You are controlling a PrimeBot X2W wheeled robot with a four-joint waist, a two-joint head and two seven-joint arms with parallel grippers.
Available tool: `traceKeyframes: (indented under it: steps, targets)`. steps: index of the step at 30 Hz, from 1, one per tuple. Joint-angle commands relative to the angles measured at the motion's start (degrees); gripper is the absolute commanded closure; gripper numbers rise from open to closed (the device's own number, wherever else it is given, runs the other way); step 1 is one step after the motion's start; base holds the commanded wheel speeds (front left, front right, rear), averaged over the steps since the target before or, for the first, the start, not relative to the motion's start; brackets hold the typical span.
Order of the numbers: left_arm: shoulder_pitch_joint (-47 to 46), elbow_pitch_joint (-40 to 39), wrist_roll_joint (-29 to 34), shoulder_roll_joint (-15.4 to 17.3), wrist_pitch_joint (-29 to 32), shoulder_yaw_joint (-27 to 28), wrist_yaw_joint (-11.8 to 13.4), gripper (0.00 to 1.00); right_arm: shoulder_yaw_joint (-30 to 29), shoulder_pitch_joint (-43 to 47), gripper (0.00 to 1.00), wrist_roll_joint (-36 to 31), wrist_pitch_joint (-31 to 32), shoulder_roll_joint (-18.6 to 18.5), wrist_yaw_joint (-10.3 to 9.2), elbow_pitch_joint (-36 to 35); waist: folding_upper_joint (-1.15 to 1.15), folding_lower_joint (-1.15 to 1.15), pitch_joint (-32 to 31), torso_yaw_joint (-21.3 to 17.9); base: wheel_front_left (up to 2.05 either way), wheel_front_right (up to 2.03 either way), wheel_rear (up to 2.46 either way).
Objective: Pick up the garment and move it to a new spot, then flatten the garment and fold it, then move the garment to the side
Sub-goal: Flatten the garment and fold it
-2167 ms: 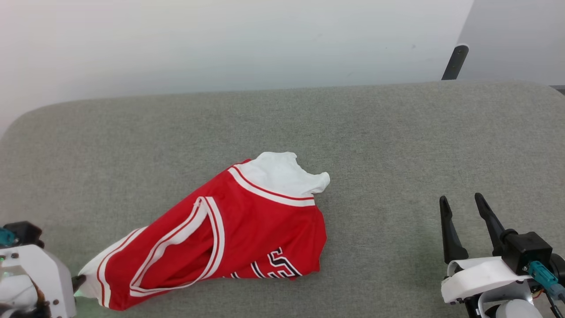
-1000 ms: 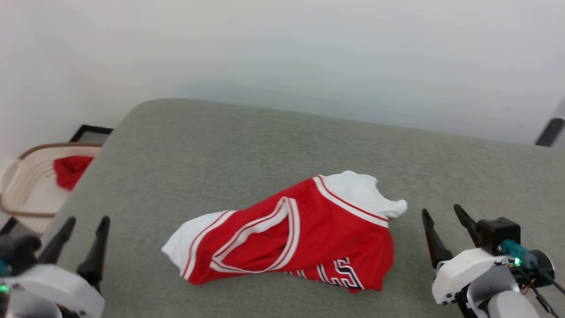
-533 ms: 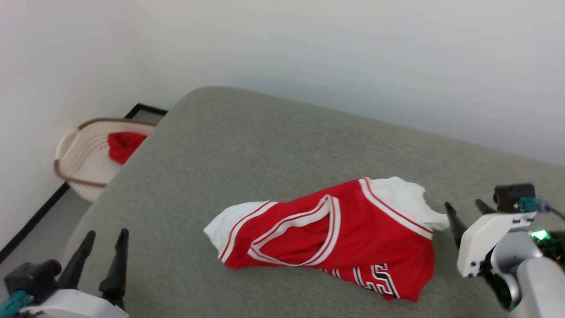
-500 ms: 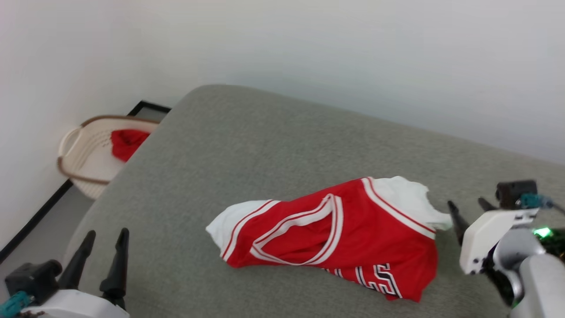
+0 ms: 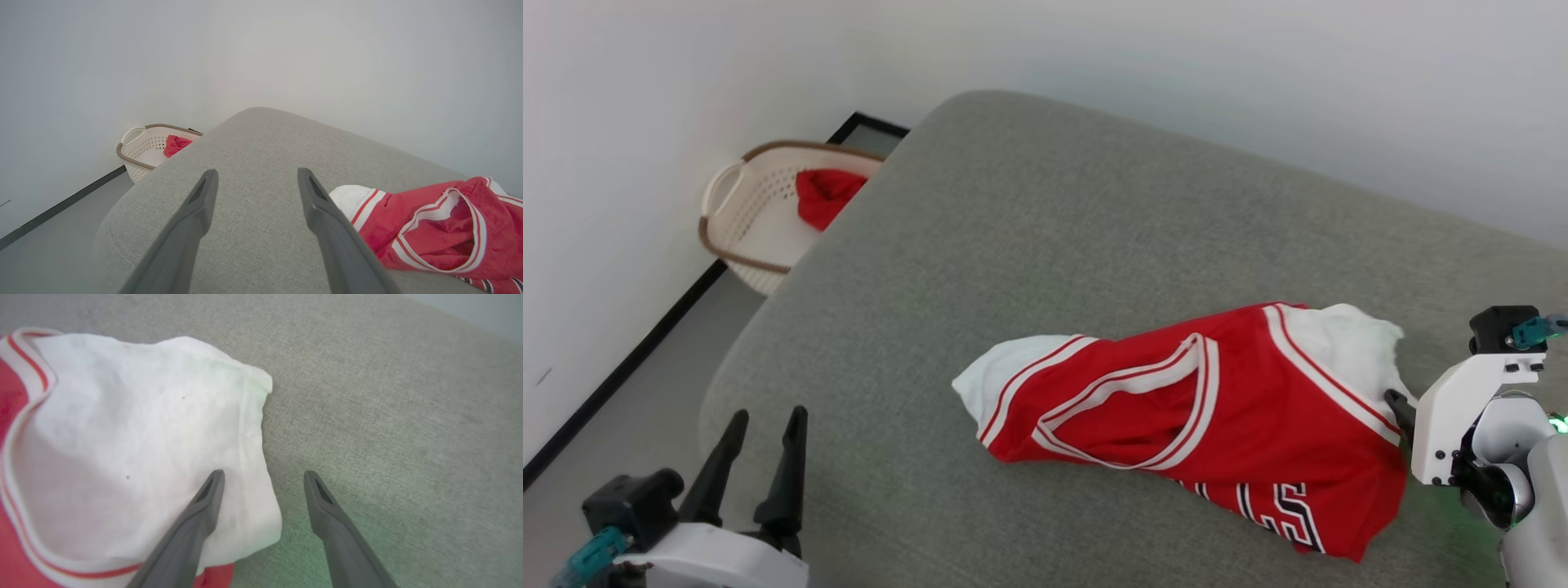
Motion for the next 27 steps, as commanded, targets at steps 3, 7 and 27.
traceKeyframes:
  steps: [3,7,27]
  targets:
    - [-0.9,0.6,1.4,-1.8,-0.3,1.3,-1.2,0.0,0.5,-1.6,0.0,0.5,2.2,-0.7,-0.02,1.9,0.0,0.0,2.6,1.9,0.0,0.0,0.0]
    - [-1.2,1.0,2.1,-3.1,-0.3,2.1,-2.0,0.0,0.3,-2.4,0.34,0.6,2.7,-1.1,-0.03,3.7,0.0,0.0,3.2,2.1,0.0,0.0,0.0]
    - [0.7,2.0,5.3,-4.1,-0.3,6.6,-4.2,0.0,1.6,-5.7,1.0,1.8,-2.3,-4.6,-0.03,1.8,0.0,0.0,0.2,-5.4,0.0,0.0,0.0]
